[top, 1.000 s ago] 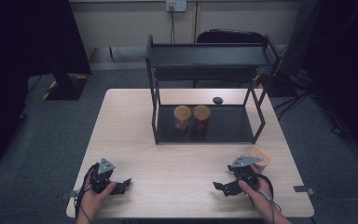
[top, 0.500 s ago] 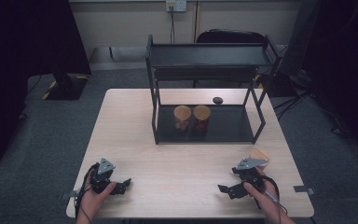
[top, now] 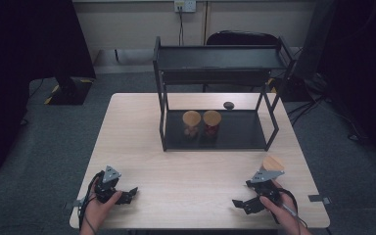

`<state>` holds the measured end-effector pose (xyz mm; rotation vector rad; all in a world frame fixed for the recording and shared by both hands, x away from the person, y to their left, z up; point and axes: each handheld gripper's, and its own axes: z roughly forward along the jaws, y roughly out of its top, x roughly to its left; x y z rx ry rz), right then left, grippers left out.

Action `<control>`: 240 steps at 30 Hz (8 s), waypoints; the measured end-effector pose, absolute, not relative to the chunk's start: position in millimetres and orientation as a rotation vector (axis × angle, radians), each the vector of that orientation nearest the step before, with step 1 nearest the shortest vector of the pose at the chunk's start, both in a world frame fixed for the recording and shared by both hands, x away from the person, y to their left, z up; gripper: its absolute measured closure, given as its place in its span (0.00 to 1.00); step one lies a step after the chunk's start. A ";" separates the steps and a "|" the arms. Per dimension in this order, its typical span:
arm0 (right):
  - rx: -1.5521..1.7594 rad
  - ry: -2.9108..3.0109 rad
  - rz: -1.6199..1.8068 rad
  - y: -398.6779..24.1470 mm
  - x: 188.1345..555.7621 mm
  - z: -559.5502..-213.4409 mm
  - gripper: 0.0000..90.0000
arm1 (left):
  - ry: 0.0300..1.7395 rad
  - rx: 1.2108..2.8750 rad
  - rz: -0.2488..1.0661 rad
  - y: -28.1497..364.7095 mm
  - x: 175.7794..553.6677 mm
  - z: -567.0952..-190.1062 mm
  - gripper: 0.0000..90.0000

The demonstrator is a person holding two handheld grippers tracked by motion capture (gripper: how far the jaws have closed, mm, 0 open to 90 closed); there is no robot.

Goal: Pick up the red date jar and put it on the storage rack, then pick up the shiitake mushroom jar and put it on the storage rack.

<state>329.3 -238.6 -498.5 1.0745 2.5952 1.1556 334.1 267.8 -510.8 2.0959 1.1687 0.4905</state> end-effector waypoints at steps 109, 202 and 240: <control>1.194 2.343 0.964 -328.0 322.1 -500.6 0.02 | 1.168 2.096 0.491 267.9 334.0 -510.8 0.00; 1.153 2.235 1.063 -289.5 379.2 -475.9 0.28 | 1.168 2.096 0.490 267.9 334.1 -510.7 0.00; 1.114 2.277 1.053 -243.0 425.8 -458.0 0.28 | 1.168 2.096 0.490 267.9 334.1 -510.8 0.00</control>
